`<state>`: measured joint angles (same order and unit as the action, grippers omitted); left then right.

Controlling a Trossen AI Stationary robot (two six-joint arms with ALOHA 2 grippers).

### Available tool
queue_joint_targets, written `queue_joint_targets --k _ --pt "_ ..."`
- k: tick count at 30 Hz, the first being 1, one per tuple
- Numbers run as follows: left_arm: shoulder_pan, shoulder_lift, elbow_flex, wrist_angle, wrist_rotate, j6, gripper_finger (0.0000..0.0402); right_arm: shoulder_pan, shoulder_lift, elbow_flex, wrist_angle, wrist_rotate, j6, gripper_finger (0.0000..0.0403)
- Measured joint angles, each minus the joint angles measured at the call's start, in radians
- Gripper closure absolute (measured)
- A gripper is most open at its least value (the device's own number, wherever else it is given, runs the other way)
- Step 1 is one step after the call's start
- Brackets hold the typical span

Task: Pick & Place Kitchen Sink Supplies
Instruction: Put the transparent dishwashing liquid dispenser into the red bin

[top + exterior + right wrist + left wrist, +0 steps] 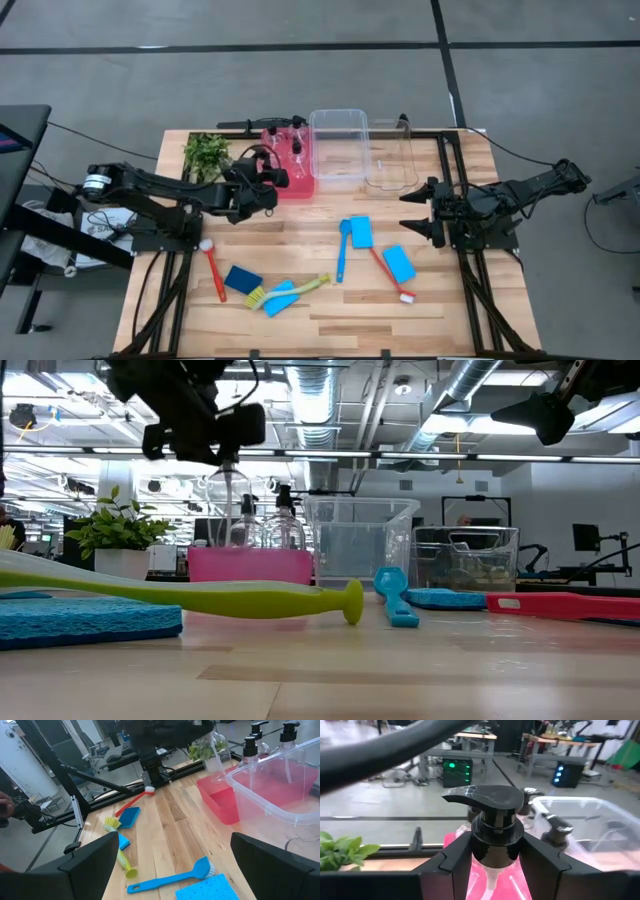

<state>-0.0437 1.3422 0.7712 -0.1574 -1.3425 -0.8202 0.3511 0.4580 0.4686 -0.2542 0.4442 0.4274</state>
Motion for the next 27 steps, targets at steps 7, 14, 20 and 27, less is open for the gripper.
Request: queue_joint_targets --k 7,14,20,27 --pt "0.000 0.060 0.000 0.010 -0.029 -0.065 0.0247 0.000 0.000 0.000 0.000 0.000 0.000 0.0026" --pt "-0.001 0.062 -0.006 0.013 -0.029 -0.080 0.0246 0.000 0.000 0.000 0.000 0.000 0.000 0.0026" --pt "-0.030 0.062 -0.052 0.011 -0.025 -0.133 0.0246 0.000 0.000 0.000 0.000 0.000 0.000 0.0026" --pt "-0.036 0.062 -0.071 0.011 -0.026 -0.157 0.0243 0.000 0.000 0.000 0.000 0.000 0.000 0.0026"
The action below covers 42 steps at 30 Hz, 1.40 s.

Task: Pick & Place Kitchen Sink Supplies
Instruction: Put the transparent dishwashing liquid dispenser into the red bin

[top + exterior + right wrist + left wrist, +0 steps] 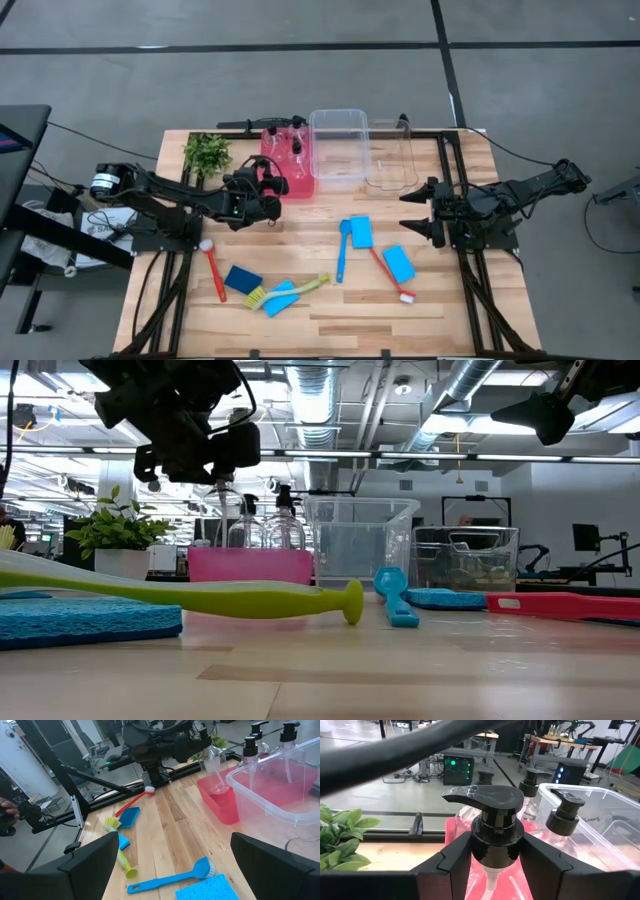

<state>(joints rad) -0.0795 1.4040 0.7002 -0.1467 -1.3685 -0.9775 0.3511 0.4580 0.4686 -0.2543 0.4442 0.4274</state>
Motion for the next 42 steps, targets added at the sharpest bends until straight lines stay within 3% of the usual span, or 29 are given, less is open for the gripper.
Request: queue_joint_targets --k 42 --pt "0.003 0.000 0.000 0.013 0.016 0.008 0.0238 0.000 0.000 0.000 0.000 0.000 0.000 0.0026"
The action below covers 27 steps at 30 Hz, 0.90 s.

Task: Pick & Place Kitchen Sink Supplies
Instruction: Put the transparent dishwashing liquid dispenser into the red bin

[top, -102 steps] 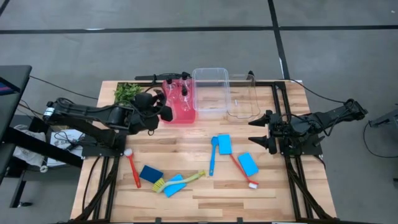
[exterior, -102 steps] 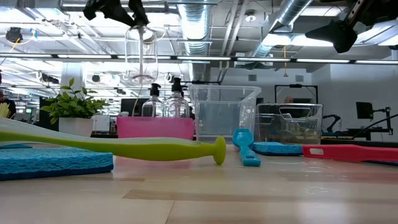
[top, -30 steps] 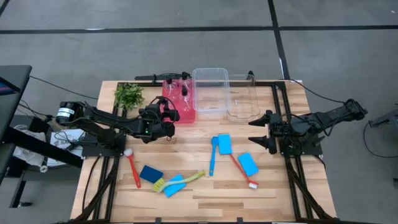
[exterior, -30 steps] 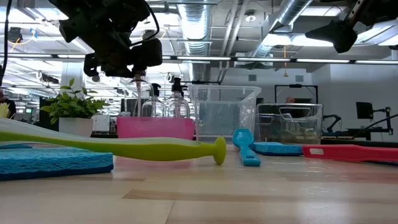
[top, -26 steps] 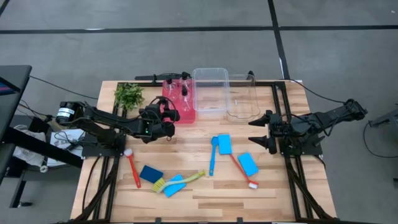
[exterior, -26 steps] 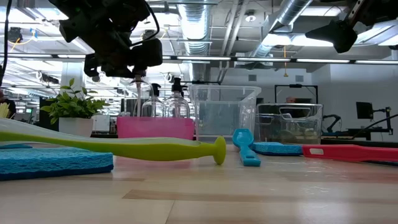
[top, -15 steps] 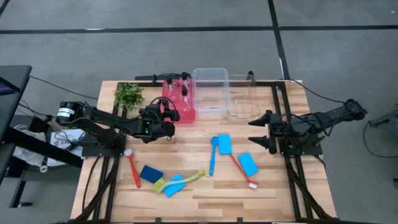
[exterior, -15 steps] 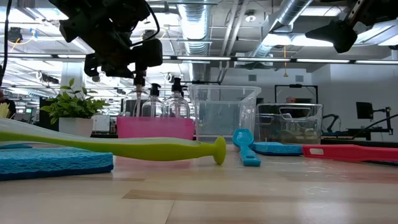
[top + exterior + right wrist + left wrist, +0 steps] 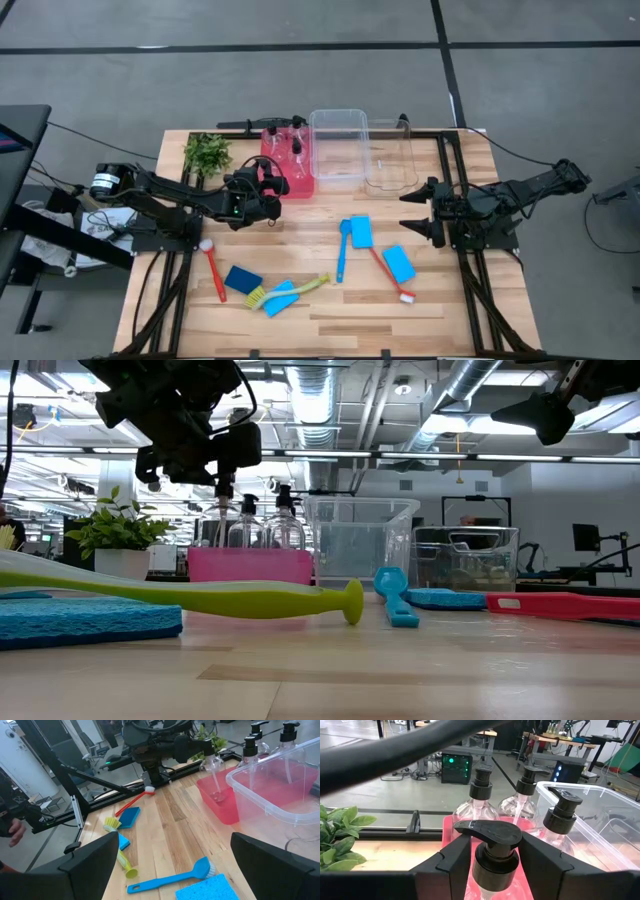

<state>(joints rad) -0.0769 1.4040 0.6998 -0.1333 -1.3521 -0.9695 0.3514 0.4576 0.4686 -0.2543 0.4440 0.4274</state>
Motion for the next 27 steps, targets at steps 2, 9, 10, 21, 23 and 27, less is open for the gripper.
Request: queue_joint_targets --k 2,9,10,21,23,27 --pt "0.000 0.000 0.000 0.000 0.000 0.000 0.0238 0.000 0.000 0.000 0.000 0.000 0.000 0.0026" --pt "0.000 0.000 0.000 0.000 0.000 0.000 0.0238 0.000 0.000 0.000 0.000 0.000 0.000 0.0026" --pt "0.000 0.000 0.000 0.000 -0.001 0.000 0.0238 0.000 0.000 0.000 0.000 0.000 0.000 0.0026" --pt "0.000 0.000 0.000 0.000 -0.001 0.043 0.0189 0.000 0.000 0.000 0.000 0.000 0.000 0.0026" --pt "0.000 0.000 0.000 0.000 -0.001 0.050 0.0172 0.000 0.000 0.000 0.000 0.000 0.000 0.0026" --pt "0.000 0.000 0.000 0.000 -0.001 0.050 0.0138 0.000 0.000 0.000 0.000 0.000 0.000 0.0026"
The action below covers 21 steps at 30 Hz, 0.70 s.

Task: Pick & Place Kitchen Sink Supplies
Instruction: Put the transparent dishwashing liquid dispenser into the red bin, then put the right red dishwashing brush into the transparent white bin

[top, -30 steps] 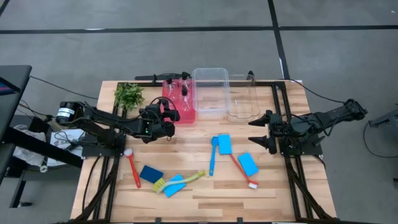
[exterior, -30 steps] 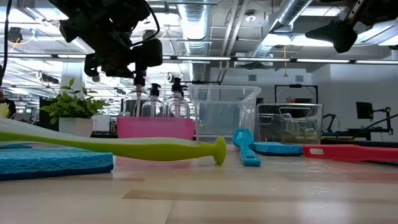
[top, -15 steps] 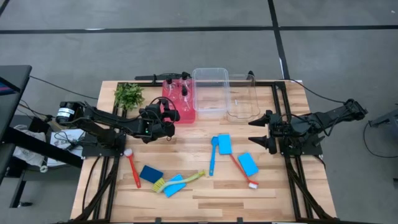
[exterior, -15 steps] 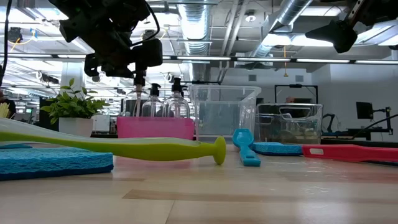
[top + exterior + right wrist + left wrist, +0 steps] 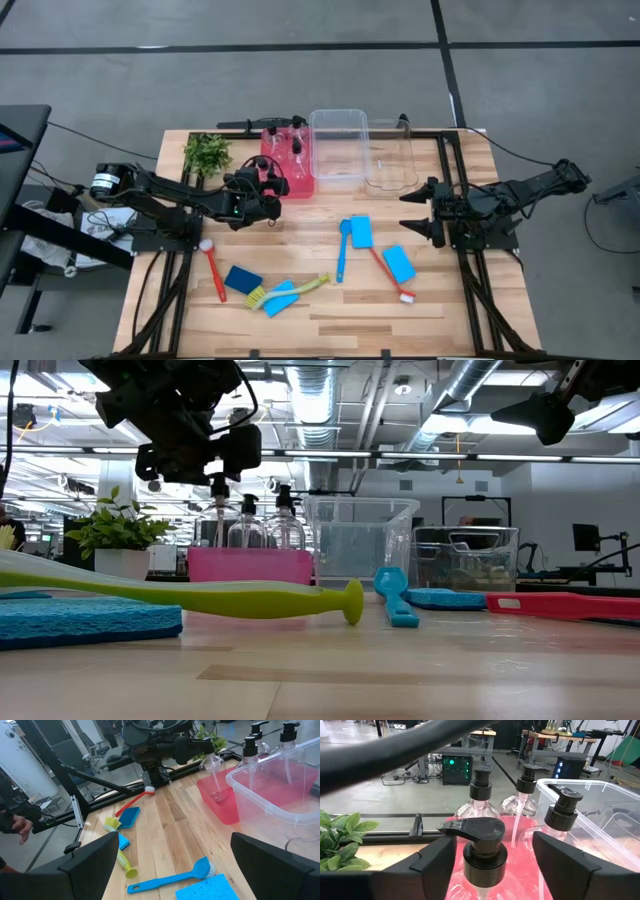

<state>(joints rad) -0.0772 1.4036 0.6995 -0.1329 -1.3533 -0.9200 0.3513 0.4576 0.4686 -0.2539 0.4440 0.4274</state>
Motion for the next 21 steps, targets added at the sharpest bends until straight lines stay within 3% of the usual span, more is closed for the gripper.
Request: queue_joint_targets --k 9,21 --pt "0.000 0.000 0.000 0.006 0.000 0.000 0.0094 0.000 0.000 0.000 0.000 0.000 0.000 0.0026" --pt "-0.015 -0.005 0.000 0.011 -0.008 0.058 0.0101 0.000 0.000 0.000 0.000 0.000 0.000 0.0026"
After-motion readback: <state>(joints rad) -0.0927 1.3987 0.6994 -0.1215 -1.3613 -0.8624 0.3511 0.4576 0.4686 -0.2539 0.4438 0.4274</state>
